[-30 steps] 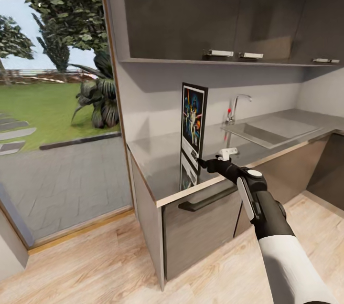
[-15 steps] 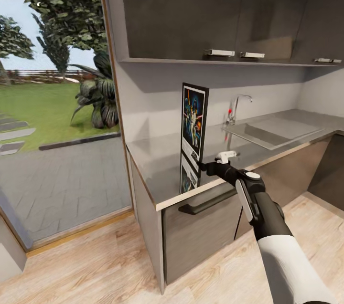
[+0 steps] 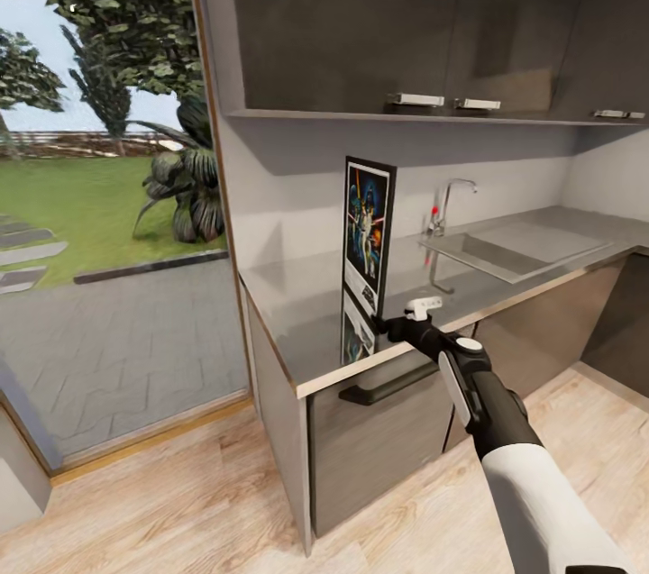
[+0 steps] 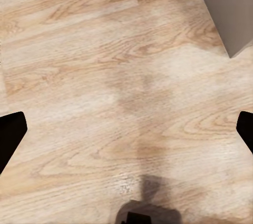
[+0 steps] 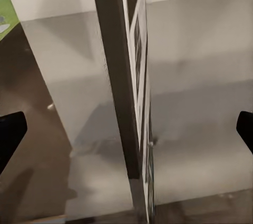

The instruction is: Pick up the poster from the kitchen countertop and hang it on one of the wall nails in the kitchen.

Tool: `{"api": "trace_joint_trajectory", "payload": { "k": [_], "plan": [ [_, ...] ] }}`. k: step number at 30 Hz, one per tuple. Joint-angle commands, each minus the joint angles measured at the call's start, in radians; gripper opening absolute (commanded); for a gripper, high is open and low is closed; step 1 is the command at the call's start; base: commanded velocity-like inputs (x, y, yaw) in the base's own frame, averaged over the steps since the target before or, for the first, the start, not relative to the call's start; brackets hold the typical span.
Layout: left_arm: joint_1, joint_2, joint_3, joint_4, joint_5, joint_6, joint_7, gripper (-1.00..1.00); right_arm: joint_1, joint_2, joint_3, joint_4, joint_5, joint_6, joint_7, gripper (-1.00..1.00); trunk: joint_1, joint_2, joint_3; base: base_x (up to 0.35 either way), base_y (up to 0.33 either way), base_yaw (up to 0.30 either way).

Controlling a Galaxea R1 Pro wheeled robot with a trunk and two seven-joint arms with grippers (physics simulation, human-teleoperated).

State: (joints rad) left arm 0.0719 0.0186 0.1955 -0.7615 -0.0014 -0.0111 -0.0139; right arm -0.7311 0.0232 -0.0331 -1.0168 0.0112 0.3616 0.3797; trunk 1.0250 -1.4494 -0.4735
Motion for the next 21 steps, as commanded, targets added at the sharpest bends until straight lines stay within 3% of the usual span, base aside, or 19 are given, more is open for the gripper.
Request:
{"api": "trace_joint_trajectory", "payload": {
  "k": [1,21],
  "plan": [
    [0.000,0.000,0.001,-0.001,0.000,-0.001,-0.001,1.00,-0.001,0.001,-0.003,0.000,0.001,0.006,0.006,1.00,0.000,-0.001,-0.001,0.000,0.044,0.000],
    [0.000,0.000,0.001,-0.001,0.000,-0.001,-0.001,1.00,-0.001,0.001,-0.002,0.003,0.001,0.005,0.005,1.00,0.000,-0.001,-0.001,0.000,0.037,0.000]
  ]
}}
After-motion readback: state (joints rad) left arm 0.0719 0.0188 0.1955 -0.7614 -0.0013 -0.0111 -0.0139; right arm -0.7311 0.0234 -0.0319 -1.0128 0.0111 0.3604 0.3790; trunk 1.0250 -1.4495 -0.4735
